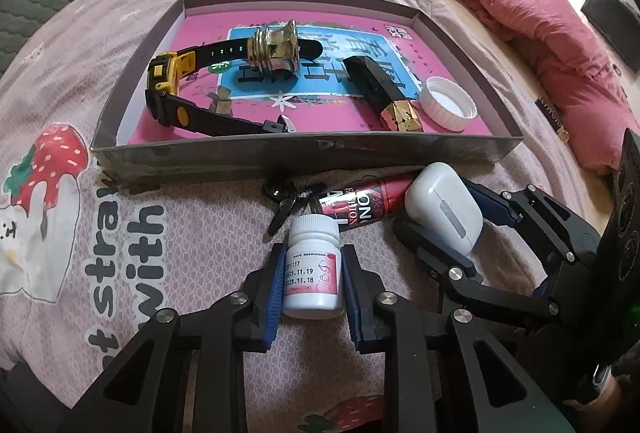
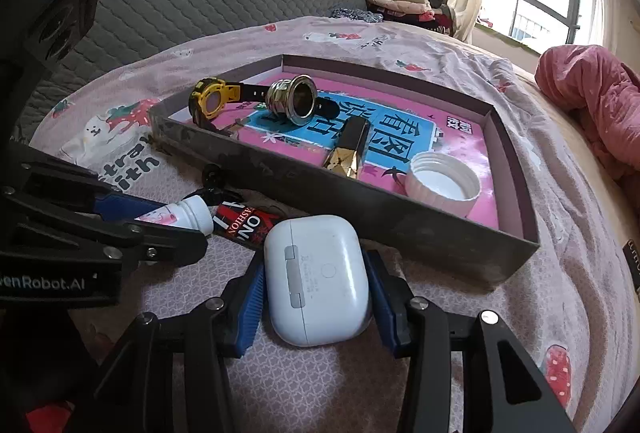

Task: Organize rigid objects
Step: 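Close left tool on the pill bottle while right tool grasps the earbud case, then lift and carry the pill bottle and earbud case over the tray with both tools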

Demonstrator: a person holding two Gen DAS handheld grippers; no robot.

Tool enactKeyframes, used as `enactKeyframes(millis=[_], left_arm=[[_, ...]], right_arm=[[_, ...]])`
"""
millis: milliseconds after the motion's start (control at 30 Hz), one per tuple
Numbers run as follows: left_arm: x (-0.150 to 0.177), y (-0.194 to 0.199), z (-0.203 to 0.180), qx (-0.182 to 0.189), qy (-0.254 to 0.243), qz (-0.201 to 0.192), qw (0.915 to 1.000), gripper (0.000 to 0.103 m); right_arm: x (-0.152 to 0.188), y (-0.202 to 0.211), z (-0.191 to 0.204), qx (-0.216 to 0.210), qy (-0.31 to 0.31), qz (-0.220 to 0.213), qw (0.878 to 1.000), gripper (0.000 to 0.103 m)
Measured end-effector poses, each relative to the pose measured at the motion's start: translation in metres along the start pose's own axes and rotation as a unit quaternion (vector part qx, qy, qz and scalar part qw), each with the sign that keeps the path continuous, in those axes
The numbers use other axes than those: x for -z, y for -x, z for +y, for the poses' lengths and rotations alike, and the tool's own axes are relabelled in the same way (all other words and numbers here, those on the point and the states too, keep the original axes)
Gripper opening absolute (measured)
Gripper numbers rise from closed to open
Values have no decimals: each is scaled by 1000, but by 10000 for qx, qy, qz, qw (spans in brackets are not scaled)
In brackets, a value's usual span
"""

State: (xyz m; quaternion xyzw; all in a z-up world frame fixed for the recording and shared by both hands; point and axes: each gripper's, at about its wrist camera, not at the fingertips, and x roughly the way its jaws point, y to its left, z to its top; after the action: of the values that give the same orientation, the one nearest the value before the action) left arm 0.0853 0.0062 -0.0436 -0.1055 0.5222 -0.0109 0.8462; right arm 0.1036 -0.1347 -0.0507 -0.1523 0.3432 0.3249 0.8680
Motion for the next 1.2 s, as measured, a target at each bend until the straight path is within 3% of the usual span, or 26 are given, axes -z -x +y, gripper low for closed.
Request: enactKeyframes(millis=[300, 1200], left_arm=[[2, 12, -7, 94, -65, -61, 9999, 27], [-6, 75, -15, 41, -215, -876, 9959, 27]], right_arm=[[1, 20, -6, -2, -157, -144, 9998, 47], [-13, 86, -30, 331, -1107, -971, 9885, 47]])
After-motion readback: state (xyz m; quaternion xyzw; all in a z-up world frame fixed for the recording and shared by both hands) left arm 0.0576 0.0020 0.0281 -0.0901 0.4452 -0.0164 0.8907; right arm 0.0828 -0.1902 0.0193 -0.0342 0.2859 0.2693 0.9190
